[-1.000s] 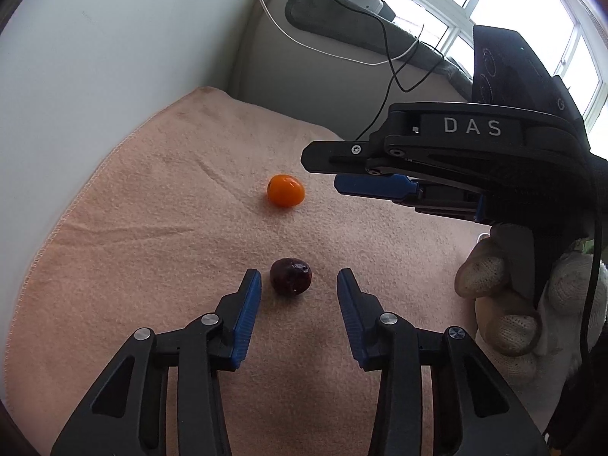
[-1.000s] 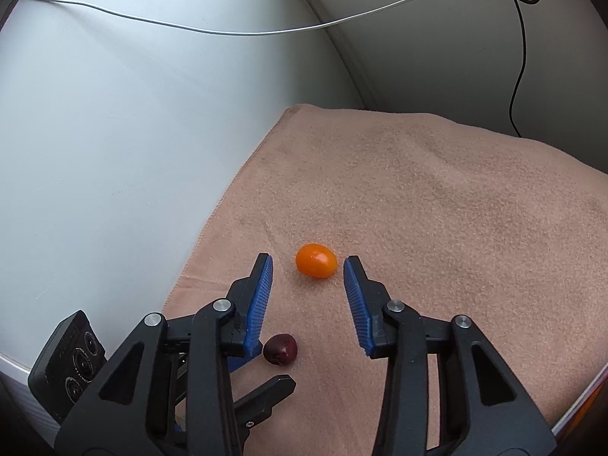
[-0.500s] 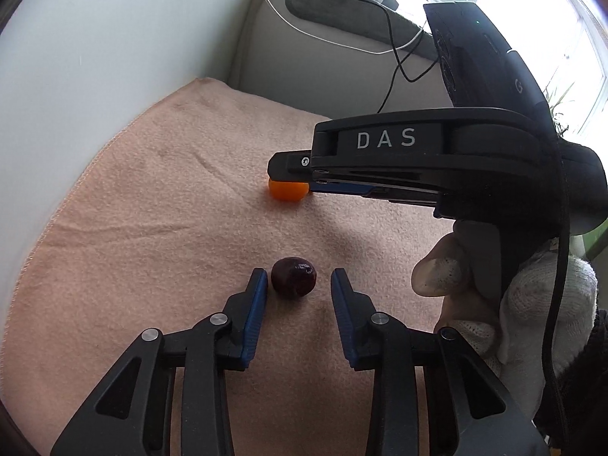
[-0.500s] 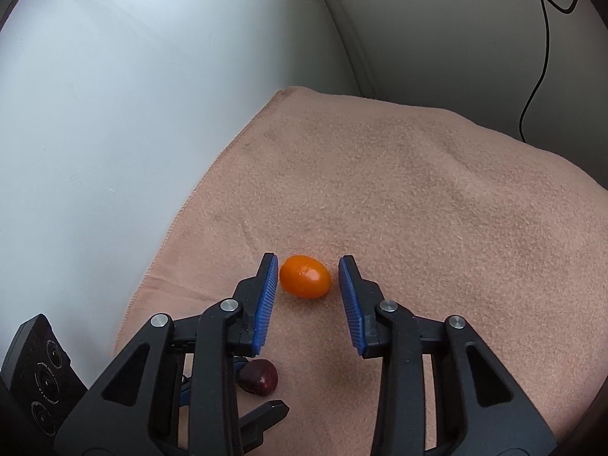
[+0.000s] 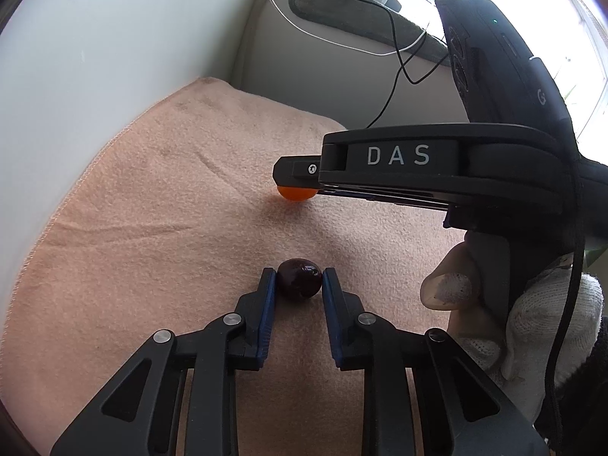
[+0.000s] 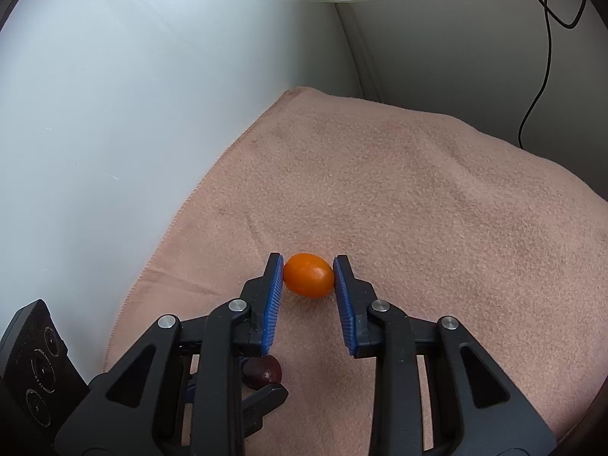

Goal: Organize fruits
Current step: 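Close the right gripper on the small tangerine while the left gripper grasps the dark cherry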

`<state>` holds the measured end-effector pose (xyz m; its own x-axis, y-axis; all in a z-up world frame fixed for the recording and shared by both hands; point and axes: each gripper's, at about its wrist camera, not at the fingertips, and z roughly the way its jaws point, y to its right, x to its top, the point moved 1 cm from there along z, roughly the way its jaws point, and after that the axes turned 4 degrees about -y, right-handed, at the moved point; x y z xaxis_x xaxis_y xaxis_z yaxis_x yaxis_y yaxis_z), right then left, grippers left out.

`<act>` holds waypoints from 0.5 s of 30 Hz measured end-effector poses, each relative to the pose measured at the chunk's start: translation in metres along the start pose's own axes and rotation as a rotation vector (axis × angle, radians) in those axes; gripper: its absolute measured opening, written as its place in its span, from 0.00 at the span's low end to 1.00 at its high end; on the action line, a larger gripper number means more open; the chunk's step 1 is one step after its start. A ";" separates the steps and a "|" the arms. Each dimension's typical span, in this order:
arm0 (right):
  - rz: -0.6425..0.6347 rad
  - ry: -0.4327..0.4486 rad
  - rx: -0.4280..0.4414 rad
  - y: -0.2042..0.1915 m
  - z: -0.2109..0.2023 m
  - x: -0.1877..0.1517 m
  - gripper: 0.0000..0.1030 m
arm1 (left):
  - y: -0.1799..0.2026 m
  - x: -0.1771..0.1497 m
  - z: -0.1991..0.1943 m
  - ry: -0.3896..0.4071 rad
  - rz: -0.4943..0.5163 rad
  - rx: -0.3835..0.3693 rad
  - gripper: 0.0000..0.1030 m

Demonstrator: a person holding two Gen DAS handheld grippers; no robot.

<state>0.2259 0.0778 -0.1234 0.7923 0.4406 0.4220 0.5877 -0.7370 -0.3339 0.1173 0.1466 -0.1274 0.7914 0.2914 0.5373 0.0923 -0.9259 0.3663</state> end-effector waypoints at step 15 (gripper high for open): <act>0.011 0.088 0.033 0.005 -0.066 -0.030 0.27 | 0.023 -0.020 -0.039 0.081 0.042 0.008 0.22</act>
<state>0.1944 0.0270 -0.0815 0.7825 0.3847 0.4896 0.5848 -0.7240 -0.3658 0.0801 0.1287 -0.0994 0.7435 0.2703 0.6117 0.0649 -0.9395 0.3363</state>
